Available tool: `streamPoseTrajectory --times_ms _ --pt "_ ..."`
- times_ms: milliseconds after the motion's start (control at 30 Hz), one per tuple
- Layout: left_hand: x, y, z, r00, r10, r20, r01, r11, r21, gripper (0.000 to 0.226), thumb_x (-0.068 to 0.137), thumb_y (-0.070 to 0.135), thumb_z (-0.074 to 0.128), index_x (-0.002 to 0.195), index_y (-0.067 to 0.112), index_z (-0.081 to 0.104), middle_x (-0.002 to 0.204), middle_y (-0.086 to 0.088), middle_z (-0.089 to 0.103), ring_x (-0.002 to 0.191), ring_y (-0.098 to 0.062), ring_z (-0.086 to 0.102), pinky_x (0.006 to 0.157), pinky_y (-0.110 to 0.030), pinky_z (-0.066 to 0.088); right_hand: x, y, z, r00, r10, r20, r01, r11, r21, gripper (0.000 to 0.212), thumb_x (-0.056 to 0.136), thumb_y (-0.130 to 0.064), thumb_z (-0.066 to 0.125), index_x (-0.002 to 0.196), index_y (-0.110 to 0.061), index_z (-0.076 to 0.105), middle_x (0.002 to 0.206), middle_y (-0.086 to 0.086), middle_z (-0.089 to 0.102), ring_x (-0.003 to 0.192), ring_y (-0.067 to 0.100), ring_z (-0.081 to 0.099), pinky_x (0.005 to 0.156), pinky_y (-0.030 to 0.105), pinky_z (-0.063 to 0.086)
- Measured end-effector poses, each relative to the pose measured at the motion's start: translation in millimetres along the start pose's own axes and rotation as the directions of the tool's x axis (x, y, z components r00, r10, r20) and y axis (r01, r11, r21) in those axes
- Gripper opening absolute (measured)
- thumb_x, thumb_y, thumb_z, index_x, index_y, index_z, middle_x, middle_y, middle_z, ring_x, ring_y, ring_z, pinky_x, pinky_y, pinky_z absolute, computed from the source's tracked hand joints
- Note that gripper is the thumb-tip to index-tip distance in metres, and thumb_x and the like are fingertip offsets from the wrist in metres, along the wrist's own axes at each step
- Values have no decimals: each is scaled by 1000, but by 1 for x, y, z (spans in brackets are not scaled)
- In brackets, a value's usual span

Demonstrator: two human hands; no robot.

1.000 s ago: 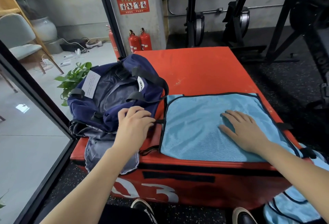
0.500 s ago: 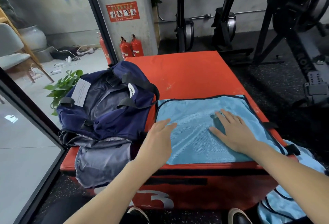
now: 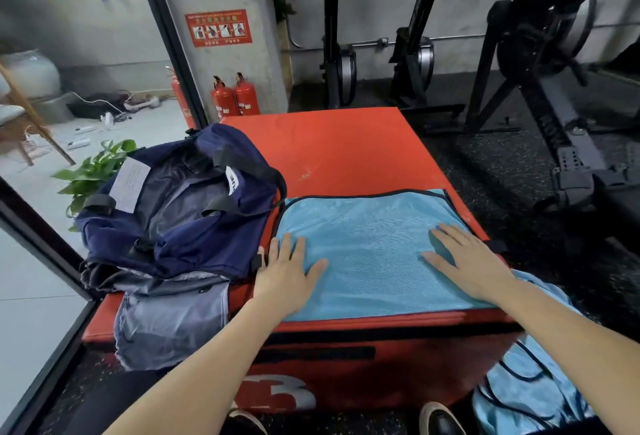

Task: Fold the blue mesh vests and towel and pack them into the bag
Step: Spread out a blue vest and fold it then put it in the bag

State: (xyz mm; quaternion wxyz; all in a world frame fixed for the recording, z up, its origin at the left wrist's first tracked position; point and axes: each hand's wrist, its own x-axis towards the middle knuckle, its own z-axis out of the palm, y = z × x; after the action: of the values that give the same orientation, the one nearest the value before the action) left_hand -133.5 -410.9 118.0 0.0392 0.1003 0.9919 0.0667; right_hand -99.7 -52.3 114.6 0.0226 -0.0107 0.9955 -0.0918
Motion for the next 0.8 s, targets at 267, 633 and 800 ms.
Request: streamPoseTrajectory --times_ms 267,633,800 --pt "-89 25 -6 969 196 -149 -192 980 47 69 93 64 21 147 28 42 153 -3 41 134 -28 41 105 -45 37 -54 0 -28 993 -120 4 117 978 170 74 72 -83 54 134 -42 51 134 -25 46 126 0 43 111 23 31" --pt "-159 32 18 1000 8 -28 -4 989 146 73 84 71 39 144 31 48 146 -14 50 111 -44 59 78 -56 50 -92 30 -27 984 -172 -54 179 964 197 53 68 -83 56 91 -35 65 105 -22 64 104 0 59 98 27 44" --pt "-160 38 28 1000 -23 -20 25 994 105 78 85 77 35 148 32 42 149 -17 47 116 -53 56 83 -63 49 -96 26 -26 988 -150 -43 156 967 200 38 76 -58 69 97 -27 70 109 -18 64 107 4 57 102 27 40"
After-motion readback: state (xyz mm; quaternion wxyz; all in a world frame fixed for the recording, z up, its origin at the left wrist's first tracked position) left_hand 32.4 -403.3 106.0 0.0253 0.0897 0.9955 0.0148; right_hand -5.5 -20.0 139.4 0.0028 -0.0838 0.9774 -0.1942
